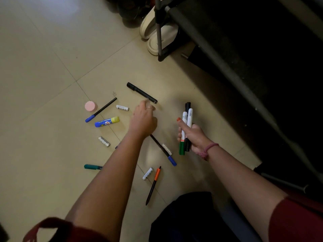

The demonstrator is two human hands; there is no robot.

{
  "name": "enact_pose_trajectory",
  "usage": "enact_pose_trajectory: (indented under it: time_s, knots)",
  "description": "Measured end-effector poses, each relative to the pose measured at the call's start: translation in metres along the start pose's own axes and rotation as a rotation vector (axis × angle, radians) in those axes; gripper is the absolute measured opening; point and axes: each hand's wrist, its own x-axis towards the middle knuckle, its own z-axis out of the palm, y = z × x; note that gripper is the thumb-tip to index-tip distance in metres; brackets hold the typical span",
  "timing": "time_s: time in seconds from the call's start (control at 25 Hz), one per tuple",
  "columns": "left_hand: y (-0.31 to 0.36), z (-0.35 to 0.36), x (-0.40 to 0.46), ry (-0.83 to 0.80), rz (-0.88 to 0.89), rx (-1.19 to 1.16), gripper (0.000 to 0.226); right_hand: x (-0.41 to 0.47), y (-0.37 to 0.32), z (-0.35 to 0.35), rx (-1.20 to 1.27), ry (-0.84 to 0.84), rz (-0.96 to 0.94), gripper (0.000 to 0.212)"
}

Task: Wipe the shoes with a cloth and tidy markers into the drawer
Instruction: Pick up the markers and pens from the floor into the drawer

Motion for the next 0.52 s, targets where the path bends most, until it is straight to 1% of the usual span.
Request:
enact_pose_trajectory:
  time_s: [0.08, 0.12, 0.2, 0.24, 0.32, 0.4, 0.52]
  knots:
    - [-0.006, 0.0, 0.017, -0.117, 0.084, 0.327, 0.051, -0.003, 0.008, -0.006, -0.058, 0.008, -0.008, 0.03]
    - [-0.007, 0.001, 0.024, -0.151, 0.128, 0.462, 0.054, -0.005, 0.011, -0.009, -0.059, 0.003, -0.009, 0.031]
    - [-0.011, 0.002, 0.032, -0.203, 0.182, 0.675, 0.058, -0.008, 0.013, -0.012, -0.029, -0.005, -0.006, 0.032]
    - [-0.012, 0.002, 0.035, -0.228, 0.185, 0.735, 0.059, -0.009, 0.014, -0.013, -0.015, -0.005, -0.007, 0.032]
    - [-0.014, 0.003, 0.039, -0.289, 0.174, 0.784, 0.059, -0.009, 0.017, -0.016, -0.013, -0.001, -0.014, 0.032]
    - [-0.012, 0.002, 0.042, -0.326, 0.172, 0.778, 0.06, -0.01, 0.02, -0.019, -0.023, -0.005, -0.019, 0.032]
    - [-0.005, 0.001, 0.043, -0.301, 0.217, 0.738, 0.057, -0.01, 0.02, -0.023, -0.02, -0.009, -0.01, 0.033]
